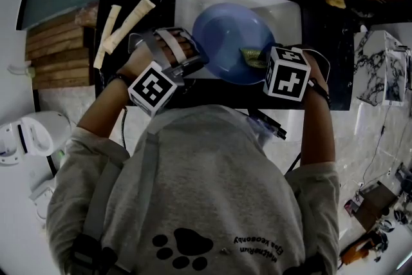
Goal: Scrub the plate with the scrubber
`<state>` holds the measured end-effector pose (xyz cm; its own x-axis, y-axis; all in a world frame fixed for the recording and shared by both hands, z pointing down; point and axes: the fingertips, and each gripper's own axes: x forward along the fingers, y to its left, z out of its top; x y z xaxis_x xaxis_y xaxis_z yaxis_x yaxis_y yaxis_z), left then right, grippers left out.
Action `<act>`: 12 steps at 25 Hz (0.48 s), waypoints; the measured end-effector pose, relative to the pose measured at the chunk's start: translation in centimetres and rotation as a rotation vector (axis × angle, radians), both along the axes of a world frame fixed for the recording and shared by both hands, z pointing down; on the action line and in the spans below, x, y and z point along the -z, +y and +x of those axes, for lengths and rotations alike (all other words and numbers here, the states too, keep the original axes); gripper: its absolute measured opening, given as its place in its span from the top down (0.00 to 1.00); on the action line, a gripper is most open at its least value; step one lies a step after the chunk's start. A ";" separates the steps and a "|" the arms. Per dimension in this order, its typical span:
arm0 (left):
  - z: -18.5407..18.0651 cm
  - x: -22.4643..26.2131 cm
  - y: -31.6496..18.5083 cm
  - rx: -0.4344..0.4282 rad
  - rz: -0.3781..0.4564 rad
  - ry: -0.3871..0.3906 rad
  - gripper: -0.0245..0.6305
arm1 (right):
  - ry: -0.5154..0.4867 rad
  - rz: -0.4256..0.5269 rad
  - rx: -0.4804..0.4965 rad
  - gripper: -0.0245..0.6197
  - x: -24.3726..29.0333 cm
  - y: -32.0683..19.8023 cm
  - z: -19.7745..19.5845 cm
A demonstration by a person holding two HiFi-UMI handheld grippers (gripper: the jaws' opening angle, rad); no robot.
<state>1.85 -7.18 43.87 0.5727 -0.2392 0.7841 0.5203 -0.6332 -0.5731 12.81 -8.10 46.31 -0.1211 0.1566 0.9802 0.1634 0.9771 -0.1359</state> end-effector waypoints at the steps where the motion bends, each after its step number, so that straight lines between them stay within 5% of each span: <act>1: 0.0 -0.1 0.0 0.000 0.001 0.000 0.88 | -0.003 -0.014 0.001 0.86 0.1 0.3 -0.1; 12: -0.3 -1.4 0.0 -0.002 -0.010 -0.019 0.88 | -0.081 -0.152 0.033 0.86 1.9 4.1 -2.4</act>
<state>1.59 -7.19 45.27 0.5580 -0.2302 0.7972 0.5327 -0.6373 -0.5569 10.41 -3.95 44.38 -0.1914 0.3076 0.9321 0.2111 0.9403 -0.2670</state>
